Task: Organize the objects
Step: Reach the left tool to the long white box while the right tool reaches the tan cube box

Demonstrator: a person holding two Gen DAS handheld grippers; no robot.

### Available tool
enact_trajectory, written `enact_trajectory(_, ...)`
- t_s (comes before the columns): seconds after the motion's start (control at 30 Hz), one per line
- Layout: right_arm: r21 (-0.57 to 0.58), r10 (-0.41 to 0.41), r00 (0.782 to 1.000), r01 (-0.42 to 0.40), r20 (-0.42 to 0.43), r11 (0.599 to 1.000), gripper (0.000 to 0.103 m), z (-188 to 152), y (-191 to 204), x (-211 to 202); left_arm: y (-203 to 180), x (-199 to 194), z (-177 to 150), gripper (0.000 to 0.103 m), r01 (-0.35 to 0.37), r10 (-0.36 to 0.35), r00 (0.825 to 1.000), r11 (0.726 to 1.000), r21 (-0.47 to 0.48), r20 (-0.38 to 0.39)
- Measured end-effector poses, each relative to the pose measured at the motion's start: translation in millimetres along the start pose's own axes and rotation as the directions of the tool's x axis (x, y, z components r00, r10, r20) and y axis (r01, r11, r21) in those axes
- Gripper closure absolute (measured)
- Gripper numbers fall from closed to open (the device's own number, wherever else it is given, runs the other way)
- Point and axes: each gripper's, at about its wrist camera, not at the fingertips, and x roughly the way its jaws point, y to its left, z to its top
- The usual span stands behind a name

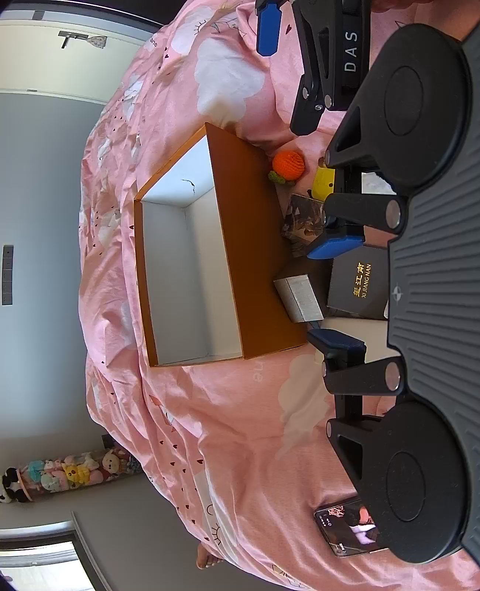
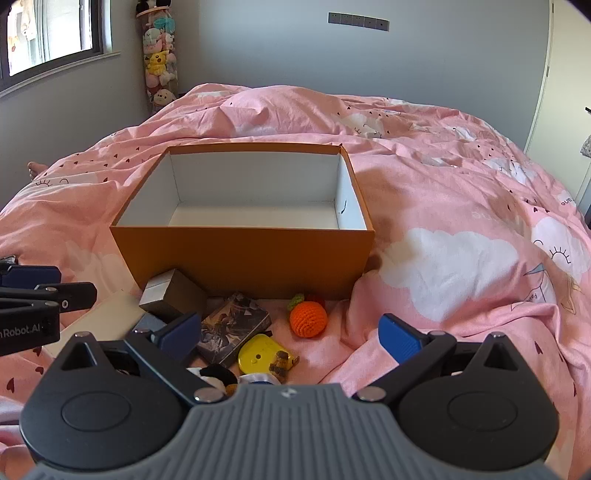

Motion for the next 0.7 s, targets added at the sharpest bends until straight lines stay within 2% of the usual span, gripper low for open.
enact_trajectory(0.17,-0.007,-0.023,1.0,0.022,-0.015,1.0,0.001,0,2,2,0,0,-1,0.052,-0.006,0.006,1.0,1.0,0.003,-0.003)
enact_trajectory(0.4,-0.013,-0.021,1.0,0.02,-0.014,1.0,0.001,-1,1,1,1,4,-2,0.067,0.0,0.0,1.0,1.0,0.022,-0.032)
enact_trajectory(0.47,-0.001,0.013,1.0,-0.013,-0.028,1.0,0.001,0,-1,2,6,4,0,0.071,0.019,-0.018,0.999,1.0,0.024,-0.043)
enact_trajectory(0.6,0.019,0.094,0.992,-0.093,-0.084,0.996,0.002,4,-6,8,18,7,3,0.073,0.054,-0.053,0.996,0.998,0.018,-0.076)
enact_trajectory(0.67,0.026,0.106,0.988,-0.104,-0.113,0.994,0.003,6,-7,13,24,9,4,0.074,0.073,-0.071,0.992,0.997,0.018,-0.1)
enact_trajectory(0.7,0.028,0.118,0.985,-0.115,-0.127,0.993,0.007,7,-7,16,26,11,5,0.074,0.087,-0.085,0.99,0.996,0.016,-0.113)
